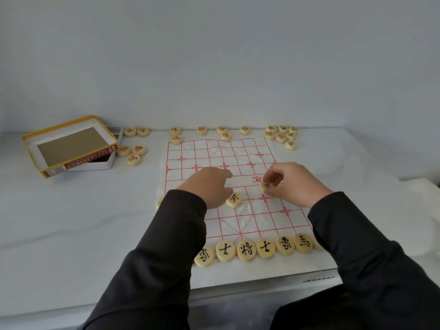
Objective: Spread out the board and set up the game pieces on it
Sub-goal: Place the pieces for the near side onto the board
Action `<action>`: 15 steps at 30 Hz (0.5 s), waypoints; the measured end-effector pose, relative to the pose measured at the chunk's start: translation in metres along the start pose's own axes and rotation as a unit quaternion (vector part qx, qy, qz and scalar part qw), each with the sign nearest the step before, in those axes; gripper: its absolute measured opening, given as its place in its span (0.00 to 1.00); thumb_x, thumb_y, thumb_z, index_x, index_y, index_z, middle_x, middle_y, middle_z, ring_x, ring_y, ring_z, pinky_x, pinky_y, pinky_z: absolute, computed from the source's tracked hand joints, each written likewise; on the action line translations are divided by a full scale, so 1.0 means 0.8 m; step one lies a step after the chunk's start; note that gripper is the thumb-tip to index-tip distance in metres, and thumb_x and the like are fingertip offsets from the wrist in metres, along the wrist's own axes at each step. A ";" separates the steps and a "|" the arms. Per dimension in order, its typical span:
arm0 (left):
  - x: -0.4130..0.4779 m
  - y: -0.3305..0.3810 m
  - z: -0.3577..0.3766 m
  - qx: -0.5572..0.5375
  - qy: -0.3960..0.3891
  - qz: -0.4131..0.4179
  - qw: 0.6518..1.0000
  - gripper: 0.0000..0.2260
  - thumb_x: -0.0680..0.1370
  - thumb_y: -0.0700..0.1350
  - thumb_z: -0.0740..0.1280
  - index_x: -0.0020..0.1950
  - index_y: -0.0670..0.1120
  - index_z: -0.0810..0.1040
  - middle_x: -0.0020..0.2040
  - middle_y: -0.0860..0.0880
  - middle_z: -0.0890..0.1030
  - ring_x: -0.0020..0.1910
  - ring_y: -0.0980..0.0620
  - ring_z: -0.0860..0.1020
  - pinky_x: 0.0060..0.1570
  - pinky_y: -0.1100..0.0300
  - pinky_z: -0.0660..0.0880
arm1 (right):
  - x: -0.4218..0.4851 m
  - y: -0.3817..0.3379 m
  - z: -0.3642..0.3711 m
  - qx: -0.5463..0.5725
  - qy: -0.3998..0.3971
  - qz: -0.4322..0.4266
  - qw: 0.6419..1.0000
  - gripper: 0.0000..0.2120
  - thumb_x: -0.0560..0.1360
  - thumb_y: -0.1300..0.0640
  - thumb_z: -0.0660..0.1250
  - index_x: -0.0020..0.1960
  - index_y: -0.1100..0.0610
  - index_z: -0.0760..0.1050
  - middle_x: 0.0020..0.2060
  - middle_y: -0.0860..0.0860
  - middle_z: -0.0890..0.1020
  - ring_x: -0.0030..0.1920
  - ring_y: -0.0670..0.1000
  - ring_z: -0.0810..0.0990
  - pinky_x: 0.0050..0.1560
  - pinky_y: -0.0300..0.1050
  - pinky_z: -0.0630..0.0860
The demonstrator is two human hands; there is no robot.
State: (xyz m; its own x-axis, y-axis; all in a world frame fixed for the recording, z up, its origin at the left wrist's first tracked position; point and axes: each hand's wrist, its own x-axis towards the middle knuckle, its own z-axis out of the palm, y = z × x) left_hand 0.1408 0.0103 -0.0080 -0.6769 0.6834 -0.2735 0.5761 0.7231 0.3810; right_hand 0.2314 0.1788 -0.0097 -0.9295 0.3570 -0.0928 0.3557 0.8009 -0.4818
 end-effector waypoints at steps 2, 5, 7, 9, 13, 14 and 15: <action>0.001 0.002 0.004 0.007 0.005 0.001 1.000 0.21 0.80 0.49 0.59 0.73 0.51 0.62 0.72 0.48 0.66 0.70 0.48 0.65 0.67 0.55 0.62 | -0.001 0.005 0.001 -0.038 -0.024 -0.009 0.999 0.09 0.72 0.57 0.71 0.52 0.51 0.77 0.49 0.48 0.80 0.48 0.46 0.77 0.49 0.37 0.74; 0.003 0.006 0.007 0.010 0.014 0.005 1.000 0.20 0.80 0.48 0.59 0.73 0.50 0.63 0.72 0.48 0.67 0.70 0.48 0.65 0.67 0.55 0.62 | -0.003 0.007 0.000 -0.072 -0.046 -0.021 0.996 0.11 0.73 0.58 0.70 0.56 0.52 0.77 0.50 0.48 0.79 0.51 0.47 0.77 0.51 0.36 0.73; 0.005 0.009 0.009 0.016 0.020 0.009 1.000 0.20 0.80 0.48 0.59 0.73 0.50 0.63 0.72 0.48 0.67 0.70 0.48 0.65 0.67 0.55 0.62 | -0.003 0.005 0.000 -0.087 -0.051 -0.029 0.994 0.12 0.74 0.58 0.69 0.57 0.52 0.76 0.52 0.48 0.79 0.52 0.48 0.77 0.52 0.36 0.73; 0.006 0.009 0.010 0.021 0.023 0.009 0.999 0.20 0.80 0.48 0.59 0.72 0.50 0.64 0.71 0.48 0.67 0.70 0.48 0.64 0.67 0.55 0.63 | -0.005 0.003 0.000 -0.091 -0.055 -0.039 0.994 0.12 0.74 0.58 0.69 0.57 0.52 0.76 0.53 0.48 0.79 0.53 0.48 0.77 0.52 0.36 0.72; 0.007 0.009 0.013 0.023 0.028 0.003 0.999 0.20 0.80 0.48 0.60 0.72 0.51 0.64 0.71 0.48 0.67 0.70 0.49 0.65 0.67 0.55 0.63 | -0.004 -0.002 0.003 -0.100 -0.063 -0.056 0.991 0.13 0.74 0.59 0.68 0.59 0.52 0.76 0.55 0.48 0.79 0.54 0.48 0.77 0.53 0.36 0.71; 0.007 0.009 0.014 0.024 0.029 0.002 0.999 0.20 0.80 0.48 0.60 0.72 0.51 0.64 0.71 0.49 0.67 0.70 0.49 0.65 0.67 0.55 0.63 | -0.003 -0.002 0.006 -0.108 -0.064 -0.056 0.990 0.14 0.74 0.59 0.68 0.59 0.52 0.75 0.55 0.48 0.79 0.55 0.48 0.76 0.54 0.36 0.71; 0.007 0.008 0.014 0.024 0.029 0.001 0.999 0.20 0.80 0.48 0.60 0.72 0.51 0.64 0.71 0.49 0.67 0.70 0.49 0.65 0.67 0.55 0.63 | -0.002 -0.002 0.009 -0.116 -0.065 -0.056 0.990 0.14 0.74 0.59 0.68 0.59 0.51 0.75 0.56 0.48 0.79 0.55 0.48 0.76 0.55 0.37 0.72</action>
State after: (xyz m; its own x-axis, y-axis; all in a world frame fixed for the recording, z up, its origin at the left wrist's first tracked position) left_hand 0.1457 0.0202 -0.0169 -0.7000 0.6791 -0.2212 0.5978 0.7266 0.3387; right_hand 0.2320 0.1737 -0.0148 -0.9636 0.2075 -0.1684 0.2489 0.9261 -0.2834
